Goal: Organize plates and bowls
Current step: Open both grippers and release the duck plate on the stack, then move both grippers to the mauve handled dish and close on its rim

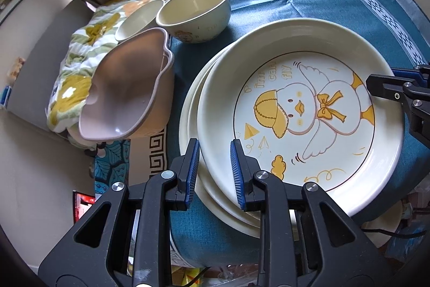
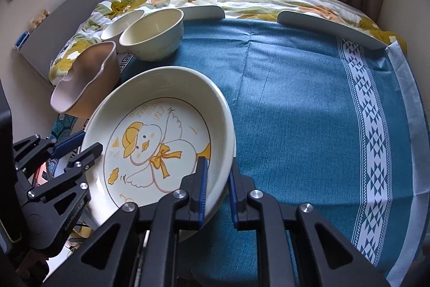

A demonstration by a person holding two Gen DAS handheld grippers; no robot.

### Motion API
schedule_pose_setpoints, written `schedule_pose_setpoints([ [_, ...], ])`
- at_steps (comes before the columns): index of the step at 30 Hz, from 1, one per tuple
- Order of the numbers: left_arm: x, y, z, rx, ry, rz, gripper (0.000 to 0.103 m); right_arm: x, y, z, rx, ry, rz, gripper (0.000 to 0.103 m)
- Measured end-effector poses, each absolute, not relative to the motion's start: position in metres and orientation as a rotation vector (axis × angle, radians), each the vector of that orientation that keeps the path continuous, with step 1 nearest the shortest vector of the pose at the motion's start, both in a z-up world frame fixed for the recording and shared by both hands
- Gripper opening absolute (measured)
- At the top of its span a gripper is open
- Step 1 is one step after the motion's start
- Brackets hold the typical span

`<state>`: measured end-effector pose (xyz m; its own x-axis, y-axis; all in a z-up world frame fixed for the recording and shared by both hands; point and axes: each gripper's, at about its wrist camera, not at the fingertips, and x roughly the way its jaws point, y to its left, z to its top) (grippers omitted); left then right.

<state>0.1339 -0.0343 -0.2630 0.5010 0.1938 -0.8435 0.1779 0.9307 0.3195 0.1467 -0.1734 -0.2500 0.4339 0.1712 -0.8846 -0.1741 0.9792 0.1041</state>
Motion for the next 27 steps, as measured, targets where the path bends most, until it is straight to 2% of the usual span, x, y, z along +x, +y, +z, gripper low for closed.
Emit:
schedule_pose_setpoints([
  [14, 0.136, -0.021, -0.254, 0.297, 1.097, -0.011, 0.021, 0.146, -0.175, -0.243, 0.010, 1.089, 0.223, 0.014],
  [21, 0.131, 0.009, -0.194, 0.085, 1.052, -0.019, 0.022, 0.152, -0.193, -0.200, 0.104, 1.044, 0.285, 0.014],
  [22, 0.130, 0.013, -0.185, 0.065, 1.040, -0.014, 0.029, 0.153, -0.194, -0.193, 0.115, 1.038, 0.294, 0.014],
  [23, 0.129, 0.019, -0.174, 0.043, 1.026, -0.004, 0.053, 0.155, -0.196, -0.186, 0.128, 1.030, 0.305, 0.018],
  [24, 0.128, 0.023, -0.166, 0.029, 1.013, 0.008, 0.071, 0.156, -0.197, -0.178, 0.142, 1.018, 0.323, 0.026],
  [25, 0.126, 0.029, -0.156, 0.012, 0.987, 0.022, 0.097, 0.157, -0.198, -0.172, 0.150, 1.010, 0.339, 0.056],
  [26, 0.123, 0.037, -0.145, -0.007, 0.946, 0.027, 0.102, 0.159, -0.198, -0.165, 0.159, 0.995, 0.364, 0.095],
  [27, 0.122, 0.044, -0.137, -0.020, 0.921, 0.024, 0.102, 0.159, -0.196, -0.158, 0.164, 0.976, 0.386, 0.103],
])
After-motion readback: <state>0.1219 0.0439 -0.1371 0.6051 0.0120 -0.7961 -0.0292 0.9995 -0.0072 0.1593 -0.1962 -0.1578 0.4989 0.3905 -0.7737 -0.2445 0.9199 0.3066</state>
